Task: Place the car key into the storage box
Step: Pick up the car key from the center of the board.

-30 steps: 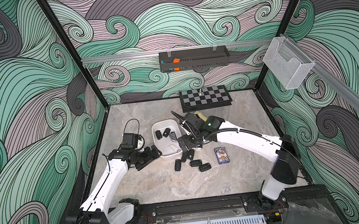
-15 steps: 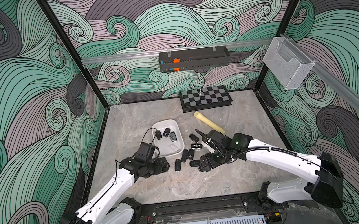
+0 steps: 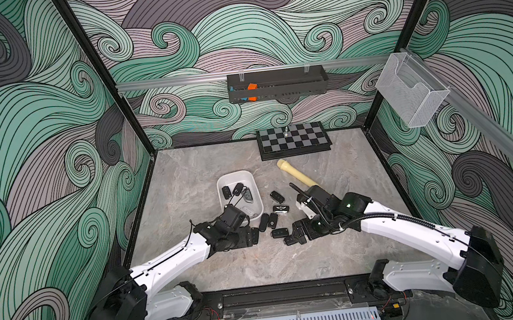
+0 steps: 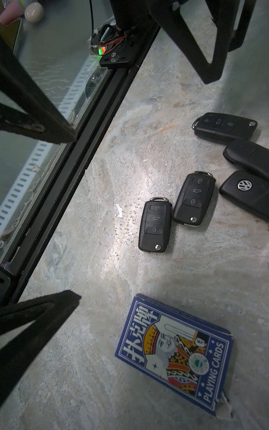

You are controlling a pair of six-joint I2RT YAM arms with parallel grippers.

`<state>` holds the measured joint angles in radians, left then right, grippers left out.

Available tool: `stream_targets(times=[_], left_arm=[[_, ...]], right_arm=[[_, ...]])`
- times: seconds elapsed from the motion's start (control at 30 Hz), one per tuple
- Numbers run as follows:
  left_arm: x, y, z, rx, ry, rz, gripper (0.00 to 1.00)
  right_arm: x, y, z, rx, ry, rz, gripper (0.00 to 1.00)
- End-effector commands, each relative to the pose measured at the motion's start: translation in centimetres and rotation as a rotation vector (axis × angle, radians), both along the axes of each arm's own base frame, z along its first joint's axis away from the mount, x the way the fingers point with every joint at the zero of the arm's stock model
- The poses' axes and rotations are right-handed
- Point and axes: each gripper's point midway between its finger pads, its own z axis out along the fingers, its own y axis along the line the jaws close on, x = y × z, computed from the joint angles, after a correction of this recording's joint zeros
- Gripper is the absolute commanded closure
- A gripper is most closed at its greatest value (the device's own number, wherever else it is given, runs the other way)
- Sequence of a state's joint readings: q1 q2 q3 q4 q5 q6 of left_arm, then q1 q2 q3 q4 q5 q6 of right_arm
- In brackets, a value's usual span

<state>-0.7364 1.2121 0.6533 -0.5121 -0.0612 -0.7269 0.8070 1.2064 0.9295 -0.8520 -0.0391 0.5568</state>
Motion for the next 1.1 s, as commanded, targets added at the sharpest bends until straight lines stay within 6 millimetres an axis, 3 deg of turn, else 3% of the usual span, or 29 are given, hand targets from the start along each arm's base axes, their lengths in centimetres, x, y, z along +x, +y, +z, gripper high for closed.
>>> stream_targets(times=[0.0, 0.3, 0.7, 1.07], left_arm=[[1.5, -1.3, 1.0, 0.001, -0.043, 0.001, 0.18], [1.6, -3.5, -0.5, 0.047, 0.026, -0.082, 0.18], [1.1, -3.6, -3.0, 0.173, 0.107, -0.139, 0.28], [1.6, -4.2, -4.3, 0.227, 0.124, -0.149, 0.48]], right_arm=[[-0.1, -0.2, 0.3, 0.031, -0.003, -0.012, 0.01], [0.0, -0.8, 0.3, 0.048, -0.019, -0.042, 0.01], [0.5, -1.1, 0.1, 0.043, -0.025, -0.045, 0.01], [0.7, -1.0, 0.0, 0.044, -0.021, -0.040, 0.01]])
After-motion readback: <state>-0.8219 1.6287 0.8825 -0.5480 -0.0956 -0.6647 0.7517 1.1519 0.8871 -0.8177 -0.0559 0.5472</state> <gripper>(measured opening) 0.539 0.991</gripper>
